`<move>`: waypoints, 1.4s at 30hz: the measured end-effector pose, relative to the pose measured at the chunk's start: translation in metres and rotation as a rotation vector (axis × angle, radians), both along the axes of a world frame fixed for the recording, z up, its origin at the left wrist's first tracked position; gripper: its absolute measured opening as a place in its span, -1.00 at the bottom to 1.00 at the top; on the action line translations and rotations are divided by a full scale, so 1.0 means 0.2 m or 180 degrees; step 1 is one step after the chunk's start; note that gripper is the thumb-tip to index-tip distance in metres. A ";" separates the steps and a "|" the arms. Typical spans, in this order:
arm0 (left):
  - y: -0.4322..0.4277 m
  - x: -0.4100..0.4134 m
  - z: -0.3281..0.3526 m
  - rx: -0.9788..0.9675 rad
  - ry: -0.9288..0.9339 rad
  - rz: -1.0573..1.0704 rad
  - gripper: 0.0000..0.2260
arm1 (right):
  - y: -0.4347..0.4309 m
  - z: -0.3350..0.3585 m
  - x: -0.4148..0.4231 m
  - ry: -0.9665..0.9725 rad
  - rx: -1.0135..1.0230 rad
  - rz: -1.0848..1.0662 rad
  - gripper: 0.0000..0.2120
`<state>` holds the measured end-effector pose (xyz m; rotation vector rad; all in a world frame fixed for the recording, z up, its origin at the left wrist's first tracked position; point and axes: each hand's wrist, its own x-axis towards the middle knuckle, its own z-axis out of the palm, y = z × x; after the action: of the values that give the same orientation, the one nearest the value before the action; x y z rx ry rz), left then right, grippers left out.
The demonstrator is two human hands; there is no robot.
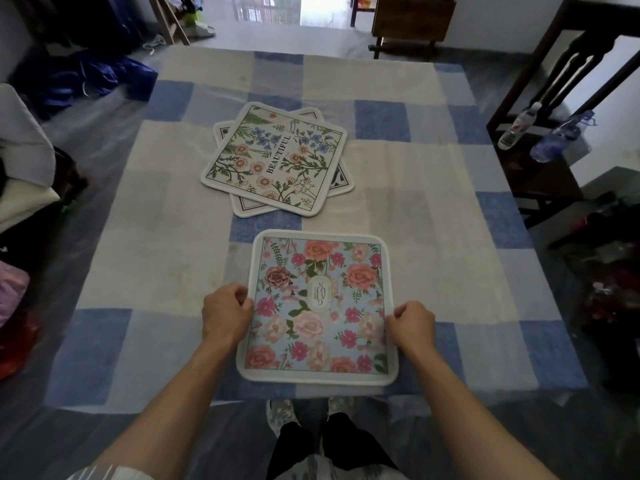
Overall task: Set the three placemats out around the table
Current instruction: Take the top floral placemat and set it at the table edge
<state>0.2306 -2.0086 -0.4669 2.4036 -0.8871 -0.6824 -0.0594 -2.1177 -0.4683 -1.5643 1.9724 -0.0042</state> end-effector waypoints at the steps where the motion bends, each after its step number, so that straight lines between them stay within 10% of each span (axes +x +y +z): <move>1: 0.01 0.00 0.00 -0.0026 -0.0012 0.0043 -0.89 | -0.01 0.00 0.00 0.0030 0.0029 -0.0015 -0.83; 42: -0.04 -0.11 0.00 0.0012 -0.0161 0.0193 -0.90 | -0.10 -0.02 -0.06 -0.0256 -0.0025 0.0023 -0.89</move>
<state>0.2093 -2.0164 -0.4662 2.4504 -0.8300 -0.6035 -0.0713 -2.1376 -0.4713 -1.5523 1.9067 -0.0710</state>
